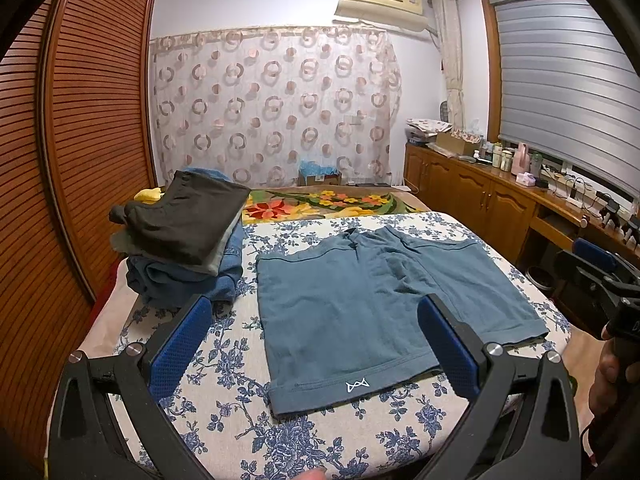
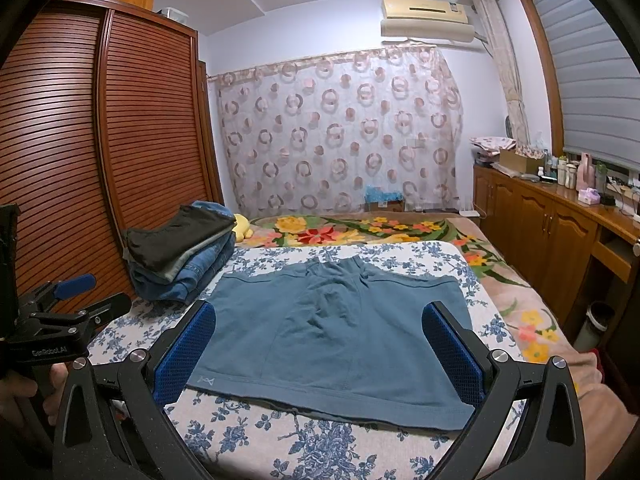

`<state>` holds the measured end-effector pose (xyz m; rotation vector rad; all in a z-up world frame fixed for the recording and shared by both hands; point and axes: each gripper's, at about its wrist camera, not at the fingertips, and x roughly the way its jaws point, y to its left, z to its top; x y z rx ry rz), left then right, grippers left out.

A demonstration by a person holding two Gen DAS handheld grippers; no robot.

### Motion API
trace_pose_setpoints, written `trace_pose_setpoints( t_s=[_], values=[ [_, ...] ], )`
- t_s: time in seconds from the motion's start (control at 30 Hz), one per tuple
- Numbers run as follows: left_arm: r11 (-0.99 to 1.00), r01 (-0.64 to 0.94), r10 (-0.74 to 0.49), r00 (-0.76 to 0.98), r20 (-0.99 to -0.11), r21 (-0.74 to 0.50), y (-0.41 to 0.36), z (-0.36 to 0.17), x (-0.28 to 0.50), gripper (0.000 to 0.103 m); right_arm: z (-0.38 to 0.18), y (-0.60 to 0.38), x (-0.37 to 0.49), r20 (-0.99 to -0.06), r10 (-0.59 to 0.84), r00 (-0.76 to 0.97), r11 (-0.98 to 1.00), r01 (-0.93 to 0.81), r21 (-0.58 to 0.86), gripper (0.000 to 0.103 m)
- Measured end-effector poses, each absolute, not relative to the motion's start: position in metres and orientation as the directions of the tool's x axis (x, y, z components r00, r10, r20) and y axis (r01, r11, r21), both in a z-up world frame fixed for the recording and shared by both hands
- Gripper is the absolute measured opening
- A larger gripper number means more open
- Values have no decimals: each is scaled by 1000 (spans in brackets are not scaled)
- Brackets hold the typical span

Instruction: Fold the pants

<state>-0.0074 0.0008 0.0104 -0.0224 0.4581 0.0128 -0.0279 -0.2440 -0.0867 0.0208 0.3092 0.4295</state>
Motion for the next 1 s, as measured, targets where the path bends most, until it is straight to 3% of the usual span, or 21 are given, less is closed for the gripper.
trace_pose_setpoints(
  t_s=[1.0],
  values=[
    [1000, -13, 3, 905, -425, -22, -3, 19, -13, 103, -86, -244, -30, -284, 416, 864, 908, -410, 83, 103]
  ],
)
